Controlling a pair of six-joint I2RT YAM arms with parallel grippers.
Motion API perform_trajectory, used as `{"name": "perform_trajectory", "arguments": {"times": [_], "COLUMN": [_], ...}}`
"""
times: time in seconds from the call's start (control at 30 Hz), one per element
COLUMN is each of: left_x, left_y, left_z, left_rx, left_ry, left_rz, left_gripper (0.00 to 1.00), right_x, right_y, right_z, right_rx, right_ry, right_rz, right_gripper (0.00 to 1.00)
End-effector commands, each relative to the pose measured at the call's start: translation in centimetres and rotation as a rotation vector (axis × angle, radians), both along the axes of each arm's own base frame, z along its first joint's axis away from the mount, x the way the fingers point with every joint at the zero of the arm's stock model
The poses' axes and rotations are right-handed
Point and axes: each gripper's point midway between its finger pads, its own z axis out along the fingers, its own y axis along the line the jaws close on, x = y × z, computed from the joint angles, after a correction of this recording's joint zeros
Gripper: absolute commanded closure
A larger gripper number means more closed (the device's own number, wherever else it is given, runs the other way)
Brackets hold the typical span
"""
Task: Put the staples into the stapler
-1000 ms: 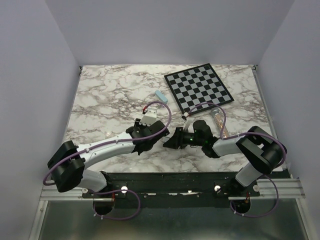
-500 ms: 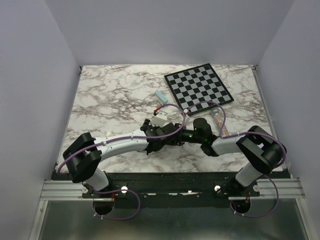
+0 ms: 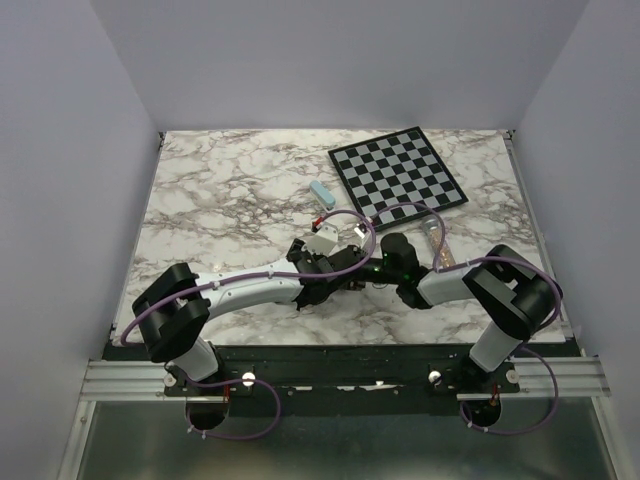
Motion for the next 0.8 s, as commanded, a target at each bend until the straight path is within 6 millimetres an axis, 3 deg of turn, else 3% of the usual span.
{"name": "perform_trajectory", "arguments": {"times": [0.0, 0.13, 0.23, 0.5, 0.7, 0.77], "left_x": [0.3, 0.1, -0.1, -0.6, -1.0, -1.0], "left_y": [-1.3, -1.2, -1.5, -3.5, -4.8, -5.1], "left_z": [0.6, 0.8, 1.1, 1.7, 1.2, 1.0], "left_rx": [-0.060, -0.077, -0.119, -0.257, -0.296, -0.302], "left_ry": [-0.022, -0.029, -0.030, -0.023, 0.005, 0.012], "left_rz": [-0.001, -0.024, -0.068, -0.209, -0.274, -0.284], "left_gripper": [1.00, 0.97, 0.88, 0.72, 0.65, 0.58], "right_x": [0.2, 0.3, 0.4, 0.6, 0.7, 0.6], "right_y": [0.2, -0.1, -0.1, -0.1, -0.1, -0.1], "right_z": [-1.0, -1.9, -2.0, -2.5, -2.9, -2.9], "right_rx": [-0.016, -0.044, -0.050, -0.066, -0.077, -0.078], "right_ry": [0.054, 0.075, 0.077, 0.082, 0.082, 0.081], "right_rz": [-0.002, -0.022, -0.024, -0.021, -0.014, -0.012], "right_gripper": [0.68, 0.84, 0.89, 0.94, 0.95, 0.96]}}
